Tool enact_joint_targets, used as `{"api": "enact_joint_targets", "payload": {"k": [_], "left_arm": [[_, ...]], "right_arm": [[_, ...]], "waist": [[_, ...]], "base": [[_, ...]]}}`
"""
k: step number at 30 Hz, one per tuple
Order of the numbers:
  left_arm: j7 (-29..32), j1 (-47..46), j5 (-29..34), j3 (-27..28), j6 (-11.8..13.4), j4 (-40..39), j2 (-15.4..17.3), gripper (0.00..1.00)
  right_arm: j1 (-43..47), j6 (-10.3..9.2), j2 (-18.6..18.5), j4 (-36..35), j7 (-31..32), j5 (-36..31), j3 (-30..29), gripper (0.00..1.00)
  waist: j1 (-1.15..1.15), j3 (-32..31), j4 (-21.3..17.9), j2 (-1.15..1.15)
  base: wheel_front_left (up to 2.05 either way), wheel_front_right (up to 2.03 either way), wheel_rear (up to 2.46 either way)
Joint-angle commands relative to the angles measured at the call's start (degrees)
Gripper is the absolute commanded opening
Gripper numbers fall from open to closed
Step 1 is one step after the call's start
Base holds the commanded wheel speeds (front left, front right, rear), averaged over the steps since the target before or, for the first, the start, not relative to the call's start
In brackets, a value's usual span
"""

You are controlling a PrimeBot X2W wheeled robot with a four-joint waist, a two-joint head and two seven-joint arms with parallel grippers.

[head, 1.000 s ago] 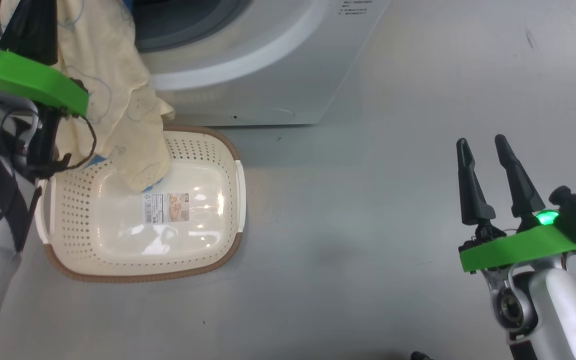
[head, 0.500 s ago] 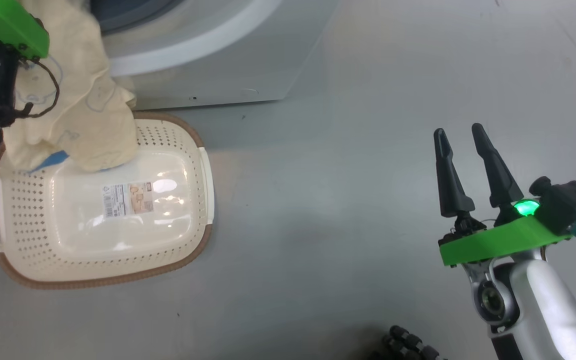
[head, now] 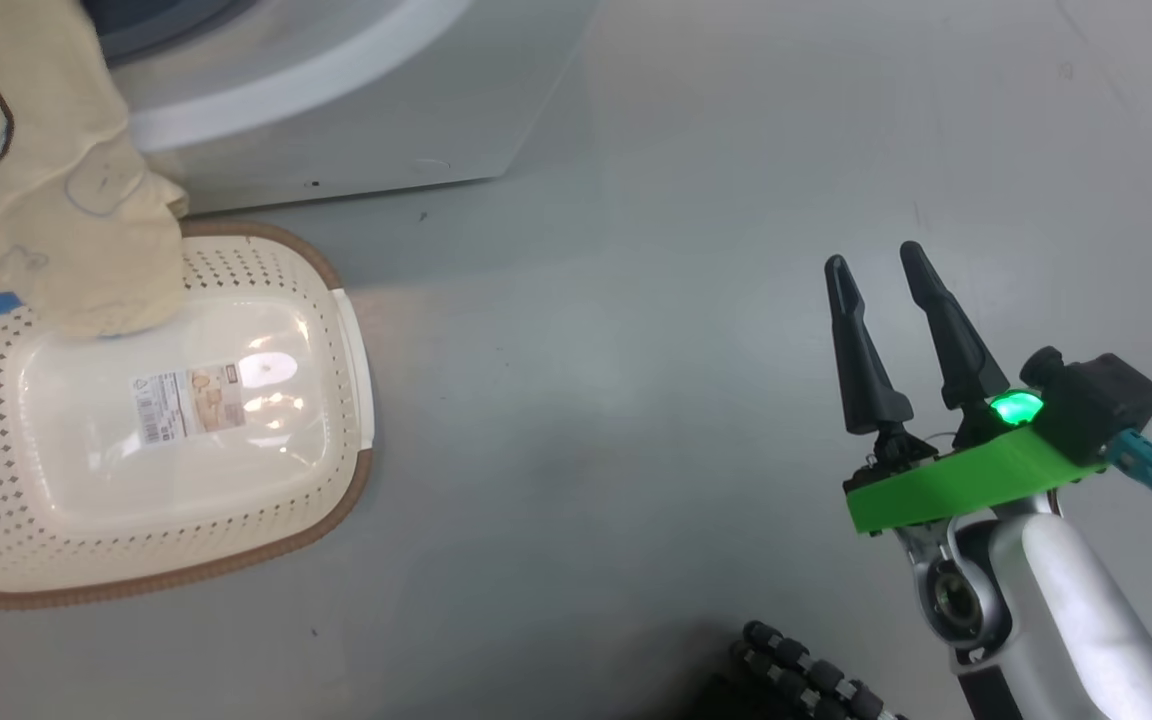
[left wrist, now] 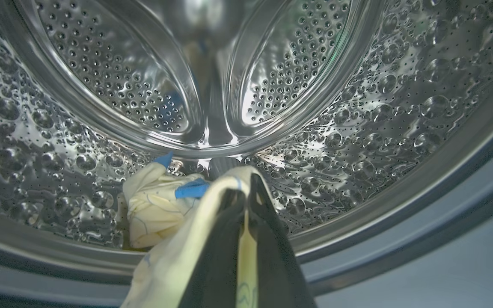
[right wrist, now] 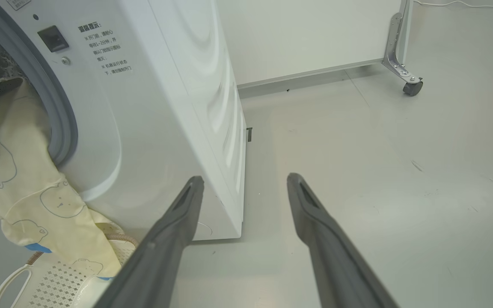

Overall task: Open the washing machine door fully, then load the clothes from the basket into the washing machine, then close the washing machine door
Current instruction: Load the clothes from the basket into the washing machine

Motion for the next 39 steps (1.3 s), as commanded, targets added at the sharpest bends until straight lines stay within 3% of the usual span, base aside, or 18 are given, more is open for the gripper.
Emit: {"api": "enact_joint_targets", "payload": {"k": [1, 5, 11, 21, 24, 25, 30, 39], "left_arm": [[-1.02, -4.58, 0.56, 1.08, 0.02, -1.03, 2.84, 0.00], [-1.86, -8.49, 3.22, 3.40, 0.06, -3.87, 4.08, 0.00], [-1.90, -6.90, 11.20, 14.29, 1.46, -13.88, 5.31, 0.00], [-1.91, -1.47, 14.88, 16.63, 0.14, -6.05, 1.94, 0.01], [-1.91, -1.98, 14.70, 15.67, 0.06, -3.82, 1.16, 0.53], [-1.91, -2.12, 14.43, 15.21, 0.05, -3.28, 0.89, 1.00], [-1.91, -2.10, 11.81, 12.11, 0.04, -0.31, -0.29, 1.00], [-1.92, -0.30, 8.61, 11.30, 0.03, -1.18, -0.89, 1.00]], "right_arm": [[-0.09, 0.09, -0.05, -1.84, -0.36, 0.28, 1.13, 1.00], [-0.40, 0.09, 0.10, -2.17, -0.36, 0.41, 0.99, 1.00], [-1.48, 0.09, 0.26, -2.59, -0.36, 0.53, 0.86, 1.00], [-1.64, 0.09, 0.32, -2.53, -0.36, 1.51, 1.61, 1.00], [-1.63, 0.09, 0.33, -2.41, -0.36, 1.57, 1.59, 1.00], [-1.63, 0.09, 0.33, -2.39, -0.36, 1.56, 1.53, 1.00], [-1.56, 0.09, 0.33, -2.29, -0.36, 1.37, 1.29, 1.00], [-1.79, 0.09, 0.33, -2.02, -0.36, 1.02, 1.21, 1.00]], "waist": [[0.00, 0.49, -0.35, 0.00], [0.00, 1.70, -0.57, 0.00], [0.00, 3.07, -0.75, 0.00], [0.00, 2.57, -0.31, 0.00], [0.00, 2.28, -0.19, 0.00], [0.00, 2.19, -0.10, 0.00], [0.00, 1.32, 0.57, 0.00], [0.00, 0.08, 1.48, 0.00]], "base": [[0.00, 0.00, 0.00], [0.00, 0.00, 0.00], [0.00, 0.00, 0.00], [0.00, 0.00, 0.00], [0.00, 0.00, 0.00], [0.00, 0.00, 0.00], [0.00, 0.00, 0.00], [0.00, 0.00, 0.00]]}}
